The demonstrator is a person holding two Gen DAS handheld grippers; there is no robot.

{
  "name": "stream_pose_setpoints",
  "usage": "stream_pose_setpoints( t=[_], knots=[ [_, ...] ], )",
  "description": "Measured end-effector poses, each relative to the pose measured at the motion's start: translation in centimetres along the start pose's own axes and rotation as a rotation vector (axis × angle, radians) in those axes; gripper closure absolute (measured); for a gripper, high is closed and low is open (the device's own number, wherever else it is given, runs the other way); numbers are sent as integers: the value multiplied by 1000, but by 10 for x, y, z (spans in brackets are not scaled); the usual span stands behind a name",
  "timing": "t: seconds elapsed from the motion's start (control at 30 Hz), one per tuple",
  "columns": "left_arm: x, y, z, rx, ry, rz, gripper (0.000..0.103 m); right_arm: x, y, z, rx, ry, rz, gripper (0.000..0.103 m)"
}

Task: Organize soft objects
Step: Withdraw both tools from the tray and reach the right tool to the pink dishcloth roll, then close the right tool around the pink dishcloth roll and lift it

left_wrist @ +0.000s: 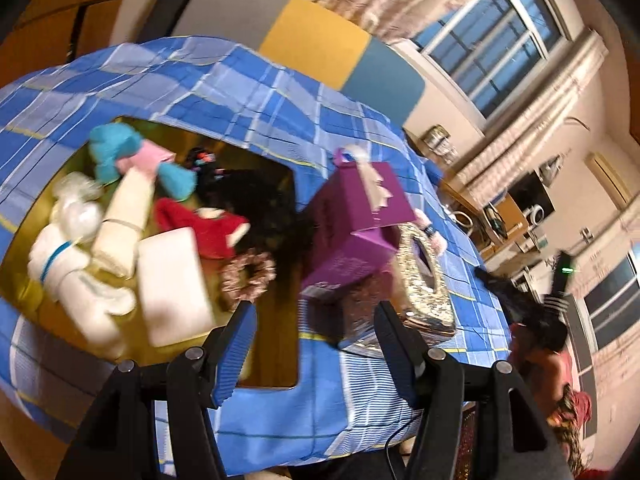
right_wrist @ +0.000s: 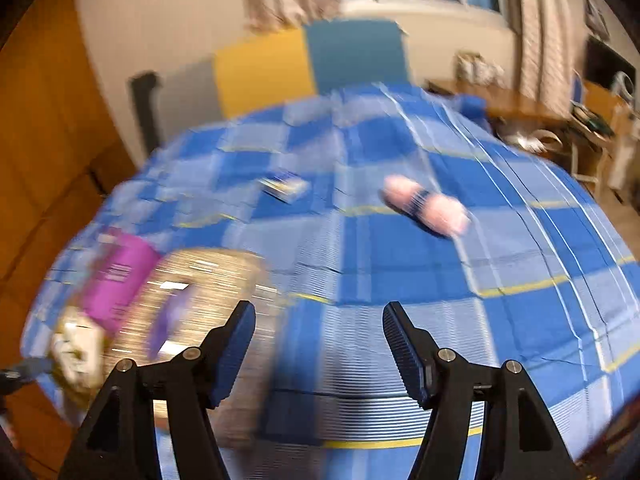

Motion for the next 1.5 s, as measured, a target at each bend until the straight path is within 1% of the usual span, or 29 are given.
stream_pose_setpoints(
  t=[0.07, 0.13, 0.2, 0.27, 0.33, 0.37, 0.47, 0.53, 0.57, 0.63, 0.77, 0.83, 0.93, 0.97, 1.03, 1.1, 1.2, 1.23, 1.3, 1.4, 1.43, 1.47, 1.5],
  knots=[
    [10, 2, -5, -5, -14, -22, 41, 27, -4, -23, -58, -53, 12, 36],
    [18, 4, -10, -3, -18, -42, 40, 46, -4, -43, -107, -91, 40, 36],
    [24, 9, -15, -15, -17, -45, 40, 68, 2, -61, -136, -129, 69, 36],
    [34, 16, -18, -16, -26, -50, 40, 82, 15, -73, -129, -154, 85, 35],
    [42, 23, -17, -1, -26, -65, 40, 92, 35, -82, -99, -181, 102, 30],
    [46, 27, -17, 3, -31, -67, 40, 96, 48, -88, -85, -186, 117, 26],
    [58, 37, -16, 11, -41, -79, 40, 102, 83, -108, -54, -201, 161, 24],
    [64, 44, -17, 17, -40, -85, 40, 107, 102, -127, -60, -211, 175, 23],
    [67, 48, -16, 21, -41, -90, 40, 113, 112, -141, -79, -214, 171, 23],
    [72, 54, -16, 29, -41, -100, 40, 118, 121, -160, -113, -209, 160, 23],
    [80, 60, -19, 31, -44, -119, 40, 130, 126, -190, -163, -220, 162, 23],
    [83, 62, -22, 24, -47, -120, 39, 133, 121, -199, -185, -213, 158, 23],
    [85, 62, -31, 7, -51, -116, 39, 140, 111, -212, -223, -206, 139, 27],
    [85, 61, -32, 1, -52, -115, 40, 144, 108, -214, -218, -215, 134, 32],
    [86, 61, -37, -12, -59, -104, 40, 146, 108, -212, -189, -206, 119, 41],
    [89, 61, -38, -18, -61, -104, 40, 149, 107, -207, -180, -205, 101, 52],
    [97, 63, -38, -20, -63, -120, 40, 151, 105, -196, -178, -206, 74, 61],
    [101, 64, -38, -21, -66, -125, 40, 152, 103, -192, -180, -205, 51, 62],
    [111, 68, -37, -30, -77, -137, 40, 153, 95, -178, -183, -174, -21, 63],
    [131, 77, -39, -51, -76, -189, 39, 151, 80, -155, -182, -100, -90, 63],
    [137, 80, -41, -64, -84, -190, 39, 148, 72, -145, -182, -82, -104, 63],
    [142, 84, -42, -72, -91, -190, 37, 146, 64, -137, -188, -74, -111, 63],
    [153, 91, -46, -75, -86, -211, 34, 144, 56, -131, -195, -69, -121, 63]
  ],
)
Point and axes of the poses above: each gripper's, at about its wrist camera, not at the fingertips, and z roughly against the way its jaws point, x to its right, y to its top, the point moved 7 cm from there along -z, roughly the way its jaws point, and after that the axes turned 4 degrees about y, right-handed, at the moved point
